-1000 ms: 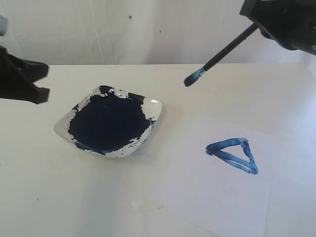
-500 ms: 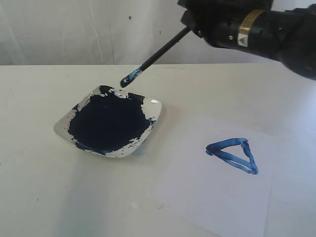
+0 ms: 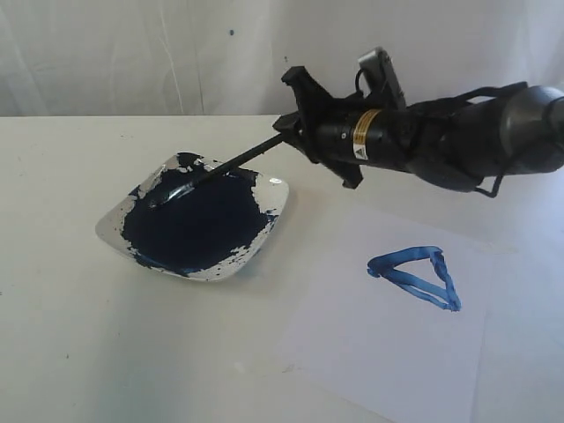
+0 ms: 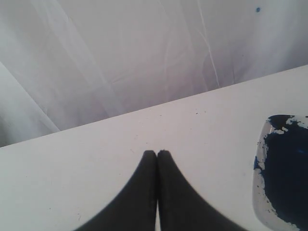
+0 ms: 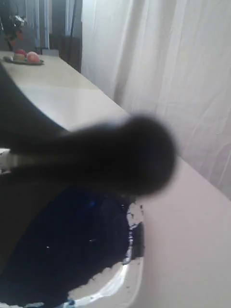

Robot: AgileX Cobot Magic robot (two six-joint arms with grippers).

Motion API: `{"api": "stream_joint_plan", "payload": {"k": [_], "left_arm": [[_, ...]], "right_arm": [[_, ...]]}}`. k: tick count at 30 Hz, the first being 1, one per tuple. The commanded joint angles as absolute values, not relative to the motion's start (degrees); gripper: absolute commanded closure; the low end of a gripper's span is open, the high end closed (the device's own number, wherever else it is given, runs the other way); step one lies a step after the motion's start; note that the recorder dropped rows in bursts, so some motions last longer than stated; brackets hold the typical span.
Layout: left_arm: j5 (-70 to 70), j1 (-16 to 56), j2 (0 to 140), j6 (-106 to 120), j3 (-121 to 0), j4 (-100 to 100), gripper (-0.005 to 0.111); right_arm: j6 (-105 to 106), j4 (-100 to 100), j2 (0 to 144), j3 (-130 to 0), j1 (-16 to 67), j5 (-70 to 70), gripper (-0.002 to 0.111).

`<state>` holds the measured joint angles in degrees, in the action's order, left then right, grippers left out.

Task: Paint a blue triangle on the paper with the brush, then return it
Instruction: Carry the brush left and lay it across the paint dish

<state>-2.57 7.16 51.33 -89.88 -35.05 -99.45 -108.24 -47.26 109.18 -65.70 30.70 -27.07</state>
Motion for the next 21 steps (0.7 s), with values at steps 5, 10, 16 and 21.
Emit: {"api": "stream_joint_plan", "payload": {"k": [5,10,16,21], "left_arm": [[-3.33,7.14,50.73,-90.17,-34.76,-99.95,0.107],[-3.34,7.14,50.73,-90.17,-34.76,-99.95,0.107],[-3.21,7.4,50.65,-90.17,-34.76,-99.95,0.107],[-3.59,7.6,50.65,-90.17,-34.76,-99.95,0.107]], "right_arm": [[-118.47,-47.78,114.34,-66.17,30.82,-29.7,0.108],[-120.41,-40.37,115.96,-66.05,30.29,-27.04,0.108],[-120.41,-36.87,119.31,-63.76,25.66,-39.68,0.108],[-120.41,-37.08,121.3,-61.02,24.11,-42.76,0.108]]}}
